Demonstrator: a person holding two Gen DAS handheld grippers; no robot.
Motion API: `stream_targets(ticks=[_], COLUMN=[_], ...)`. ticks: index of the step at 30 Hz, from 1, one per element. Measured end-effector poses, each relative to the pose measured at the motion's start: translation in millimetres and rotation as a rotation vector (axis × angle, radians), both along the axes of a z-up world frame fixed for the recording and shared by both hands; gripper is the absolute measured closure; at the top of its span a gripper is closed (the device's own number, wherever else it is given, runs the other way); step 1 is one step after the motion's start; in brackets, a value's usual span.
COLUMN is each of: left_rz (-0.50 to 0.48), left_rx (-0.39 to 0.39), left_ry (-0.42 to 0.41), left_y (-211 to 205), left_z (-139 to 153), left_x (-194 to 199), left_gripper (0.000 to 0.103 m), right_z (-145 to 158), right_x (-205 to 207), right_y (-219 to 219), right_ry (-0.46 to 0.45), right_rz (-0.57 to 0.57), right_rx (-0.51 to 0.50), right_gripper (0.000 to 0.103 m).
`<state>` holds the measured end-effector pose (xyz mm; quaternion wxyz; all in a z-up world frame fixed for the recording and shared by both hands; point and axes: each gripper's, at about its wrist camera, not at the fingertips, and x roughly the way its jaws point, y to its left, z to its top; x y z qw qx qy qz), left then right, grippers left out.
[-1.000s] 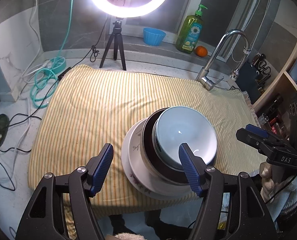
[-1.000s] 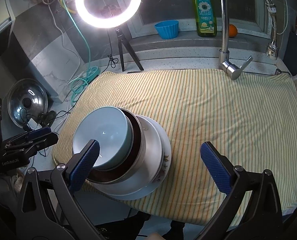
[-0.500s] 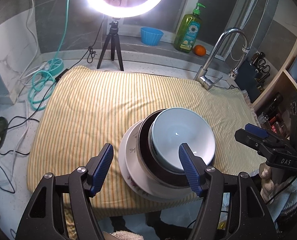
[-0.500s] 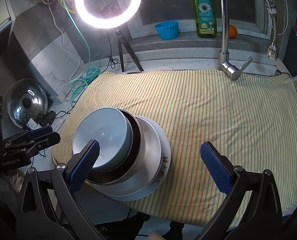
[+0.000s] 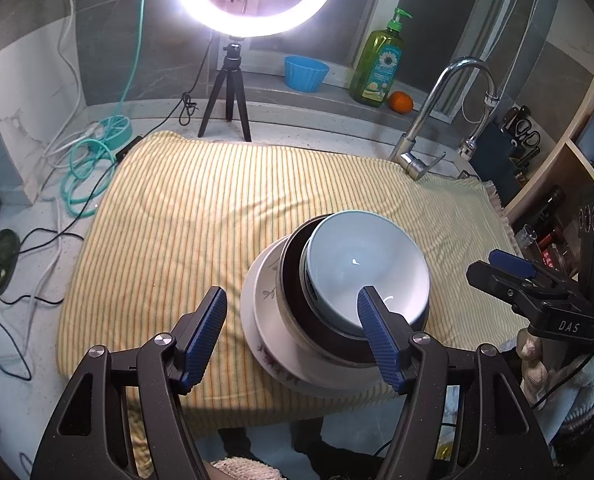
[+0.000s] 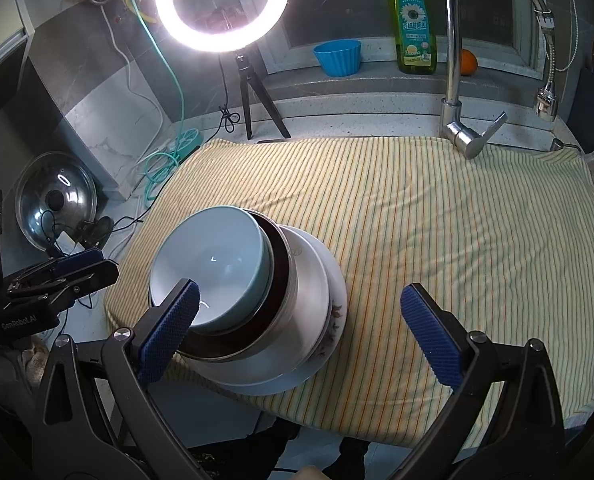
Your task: Organize plates and bowls
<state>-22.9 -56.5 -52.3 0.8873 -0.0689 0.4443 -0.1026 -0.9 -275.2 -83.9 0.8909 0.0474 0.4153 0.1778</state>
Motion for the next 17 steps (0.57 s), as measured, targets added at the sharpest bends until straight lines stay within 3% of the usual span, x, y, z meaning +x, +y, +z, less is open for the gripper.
stream_targets(ticks=[17], left_rz=[0.002], left_rx=[0.012], left_ry=[-0.012], left_y=[4.4], left_z=[2.2], left_x=[-1.4], left_gripper=[0.035], right_z=[-1.5], right_x=[-2.5], right_y=[5.2], right_ry=[0.003], right_rz=[0.0], right_rx=[0.001], right_gripper=[0.001])
